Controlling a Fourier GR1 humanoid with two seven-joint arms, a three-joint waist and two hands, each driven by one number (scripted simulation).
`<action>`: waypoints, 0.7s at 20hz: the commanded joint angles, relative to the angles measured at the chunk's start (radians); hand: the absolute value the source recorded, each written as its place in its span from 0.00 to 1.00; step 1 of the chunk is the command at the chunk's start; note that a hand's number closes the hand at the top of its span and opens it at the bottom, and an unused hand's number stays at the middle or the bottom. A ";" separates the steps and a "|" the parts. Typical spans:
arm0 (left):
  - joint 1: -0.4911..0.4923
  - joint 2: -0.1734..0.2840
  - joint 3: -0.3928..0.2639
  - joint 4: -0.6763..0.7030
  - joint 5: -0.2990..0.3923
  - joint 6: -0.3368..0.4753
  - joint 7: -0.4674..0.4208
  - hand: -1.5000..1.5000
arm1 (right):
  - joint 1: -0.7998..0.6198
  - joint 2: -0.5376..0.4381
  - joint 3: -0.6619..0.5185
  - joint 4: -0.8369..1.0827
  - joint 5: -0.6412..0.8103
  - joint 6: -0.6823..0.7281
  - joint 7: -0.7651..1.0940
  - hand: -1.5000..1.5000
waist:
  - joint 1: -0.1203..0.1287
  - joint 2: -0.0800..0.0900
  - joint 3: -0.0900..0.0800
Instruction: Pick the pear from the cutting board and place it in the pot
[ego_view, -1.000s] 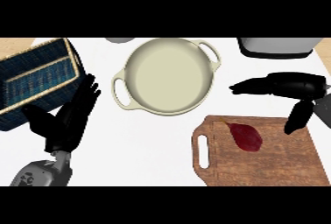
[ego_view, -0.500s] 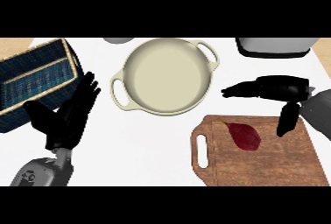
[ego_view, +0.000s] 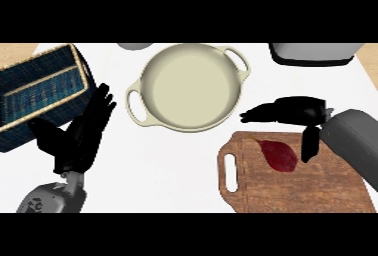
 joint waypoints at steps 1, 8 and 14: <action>-0.014 -0.013 0.022 0.024 -0.005 -0.014 -0.001 0.50 | 0.019 0.053 0.005 -0.058 0.067 0.063 0.045 0.00 | -0.007 -0.002 0.000; -0.027 -0.005 0.080 0.058 0.008 -0.080 -0.005 0.50 | 0.045 0.043 -0.028 -0.044 0.192 0.070 0.004 0.00 | -0.008 -0.001 0.000; 0.031 -0.013 0.076 0.003 -0.009 -0.106 -0.007 0.50 | 0.037 0.129 -0.067 0.092 0.262 0.044 -0.053 0.00 | 0.002 0.001 0.000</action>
